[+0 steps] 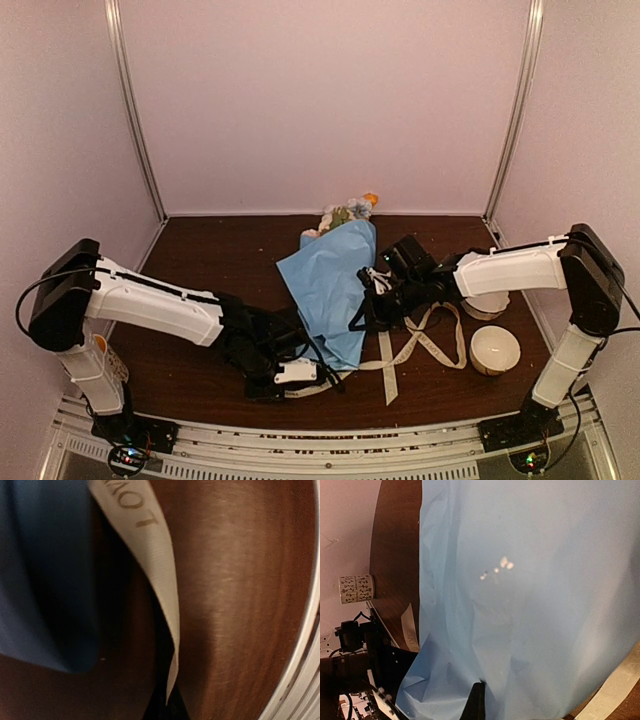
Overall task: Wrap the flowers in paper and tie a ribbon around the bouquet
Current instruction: Place the folded bouquet on the ribbon.
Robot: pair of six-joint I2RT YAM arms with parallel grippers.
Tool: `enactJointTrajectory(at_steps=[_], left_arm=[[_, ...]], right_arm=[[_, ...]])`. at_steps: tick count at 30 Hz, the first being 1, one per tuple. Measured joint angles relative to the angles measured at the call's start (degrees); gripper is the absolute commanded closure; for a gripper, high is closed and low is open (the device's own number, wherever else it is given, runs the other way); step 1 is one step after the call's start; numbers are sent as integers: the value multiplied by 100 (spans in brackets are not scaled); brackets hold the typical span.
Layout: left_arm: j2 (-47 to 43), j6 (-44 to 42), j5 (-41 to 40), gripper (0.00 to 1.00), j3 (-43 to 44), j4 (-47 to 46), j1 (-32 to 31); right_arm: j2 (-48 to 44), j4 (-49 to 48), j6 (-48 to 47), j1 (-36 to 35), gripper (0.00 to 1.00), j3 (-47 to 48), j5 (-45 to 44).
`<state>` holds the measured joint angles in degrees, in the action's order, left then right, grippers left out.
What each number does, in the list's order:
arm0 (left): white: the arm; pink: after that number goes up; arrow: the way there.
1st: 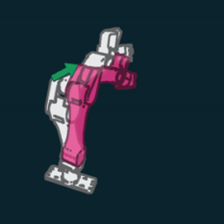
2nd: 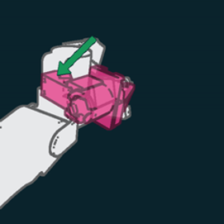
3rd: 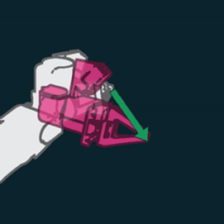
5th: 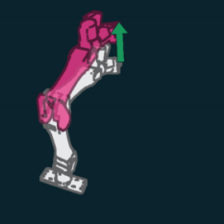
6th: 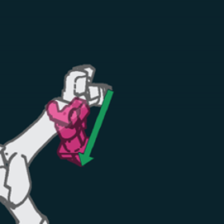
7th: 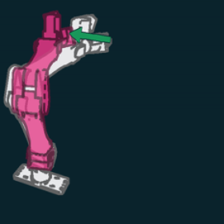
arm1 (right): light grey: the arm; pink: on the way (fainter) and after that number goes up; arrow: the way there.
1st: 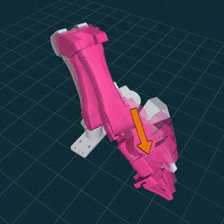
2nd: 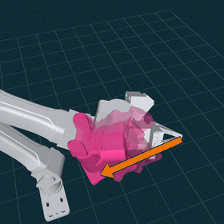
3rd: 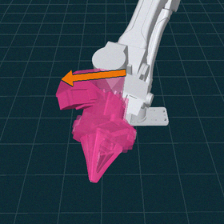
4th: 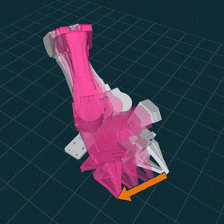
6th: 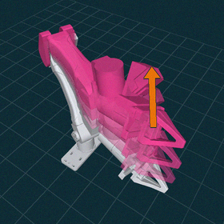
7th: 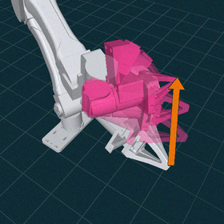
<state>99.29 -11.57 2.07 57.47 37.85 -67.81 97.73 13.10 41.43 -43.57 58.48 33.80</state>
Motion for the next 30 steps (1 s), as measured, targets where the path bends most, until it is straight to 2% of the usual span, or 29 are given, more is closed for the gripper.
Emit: enactJointTrajectory(at_steps=[2,12,21,24,30], left_arm=[[-4,212,57,100,-4,2,437],[136,726,9,100,138,-9,1598],[409,1213,-382,100,706,7,3836],[114,1381,-551,100,903,33,4280],[-1178,1624,-1025,100,1451,44,4846]], right_arm=[[-2,20,-13,61,100,-2,35],[-151,74,-140,337,100,-87,212],[-140,295,-472,356,100,-162,208],[-96,354,-579,369,100,-175,177],[120,393,-730,376,100,-212,85]])
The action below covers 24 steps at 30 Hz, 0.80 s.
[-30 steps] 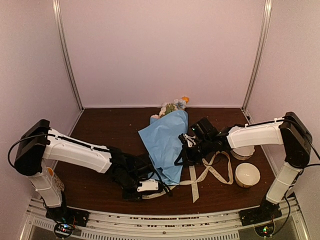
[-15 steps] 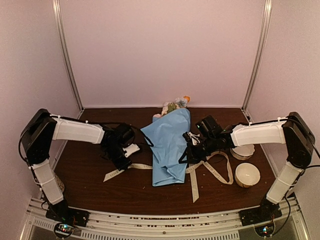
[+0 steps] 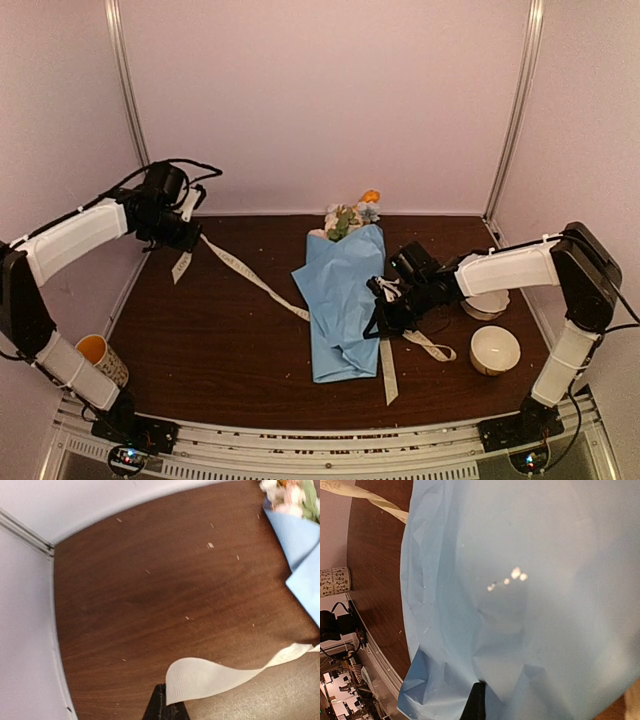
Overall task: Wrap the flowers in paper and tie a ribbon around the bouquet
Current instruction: Place the folded bouquet on the ribbon.
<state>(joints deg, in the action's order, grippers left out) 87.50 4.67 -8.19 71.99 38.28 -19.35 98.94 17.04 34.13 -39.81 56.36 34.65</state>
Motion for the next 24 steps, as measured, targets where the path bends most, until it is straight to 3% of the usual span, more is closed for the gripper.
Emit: enactJointTrajectory(at_steps=[5,14,20,24], left_arm=[[-710,-92,-304,100,610,26,258],[-1545,-529,2,100,778,190,264],[-1945,-807,-146,100,1397,168,264],[-2070,-713,542,100,1532,-278,232]], right_arm=[[138,4,-79,4,100,-9,-26],[229,17,-151,7,100,-9,-44],[306,37,-212,7,100,2,-46],[374,37,-245,7,100,13,-42]])
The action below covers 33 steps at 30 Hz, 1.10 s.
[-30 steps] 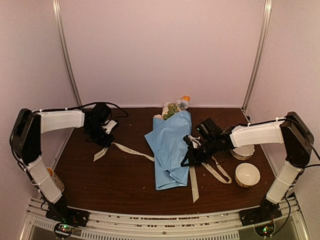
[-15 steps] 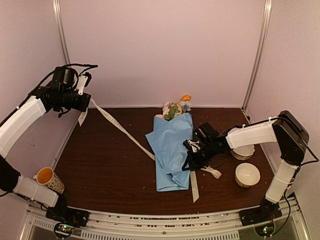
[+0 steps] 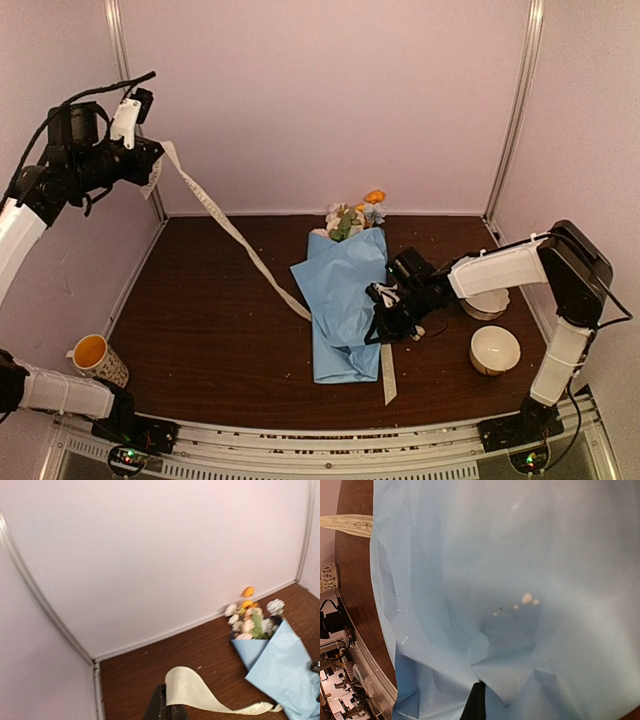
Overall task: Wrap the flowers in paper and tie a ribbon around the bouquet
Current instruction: Place the folded bouquet on the ribbon, then pick up the right side of the ribbon from the center of the board.
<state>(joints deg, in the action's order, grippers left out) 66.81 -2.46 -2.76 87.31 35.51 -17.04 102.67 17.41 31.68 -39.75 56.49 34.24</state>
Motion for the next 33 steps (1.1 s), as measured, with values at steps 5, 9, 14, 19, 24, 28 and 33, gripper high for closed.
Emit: enactJointTrajectory(at_steps=[5,9,14,19,24,28,33], left_arm=[[719,173,894,100,-160,-769,-1086],[2363,376,1495,100,122,-1128,-2081],[4662,863,2063,100,782,-1082,-2695],[6109,1130,2208,100,1412,-726,-2953],[6290,1294,2090,100,1353,-457,-2981],[6290,1427,2100,100,1082,-623,-2964],[6249,1567,2203,100,817,-968,-2949]], right_arm=[[26,7,0,0,100,15,2],[26,9,0,0,100,15,0],[26,-11,4,0,100,-7,0],[24,-20,-15,0,72,-31,-4],[-127,201,-26,7,63,-39,-92],[-767,533,-61,120,61,-52,-214],[-1668,986,-291,608,47,33,-503]])
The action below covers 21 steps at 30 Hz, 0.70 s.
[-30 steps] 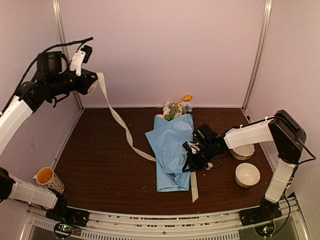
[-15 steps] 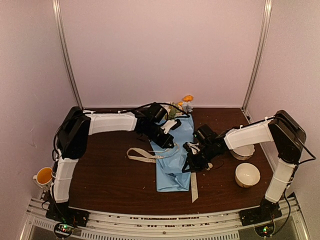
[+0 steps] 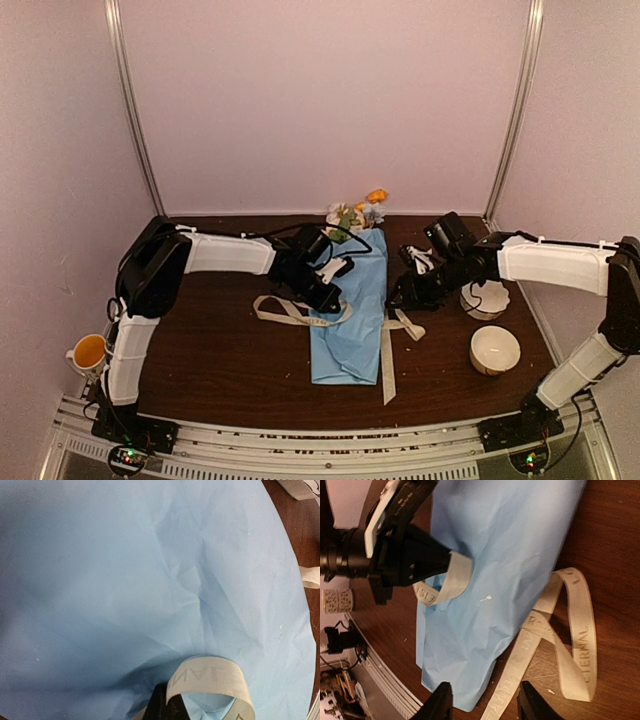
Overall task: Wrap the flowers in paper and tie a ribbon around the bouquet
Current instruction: Pick up the right side of the ribbon from the center of the board.
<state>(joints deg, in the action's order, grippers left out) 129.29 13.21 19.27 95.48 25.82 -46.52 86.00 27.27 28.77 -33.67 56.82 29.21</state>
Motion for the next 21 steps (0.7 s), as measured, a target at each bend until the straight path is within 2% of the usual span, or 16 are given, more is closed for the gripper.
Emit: enactJointTrajectory(at_steps=[3,8,13,21], left_arm=[[-11,31,24,100,-63,-129,2],[-28,42,50,100,-131,-234,2],[-57,39,55,100,-221,-348,2],[-111,39,76,100,-348,-494,20]], right_arm=[[160,415,-297,293,43,352,-319],[1285,1069,-866,518,40,1329,-745],[1906,1443,-1241,463,36,1526,-748],[2323,1696,-1451,330,42,1888,-981]])
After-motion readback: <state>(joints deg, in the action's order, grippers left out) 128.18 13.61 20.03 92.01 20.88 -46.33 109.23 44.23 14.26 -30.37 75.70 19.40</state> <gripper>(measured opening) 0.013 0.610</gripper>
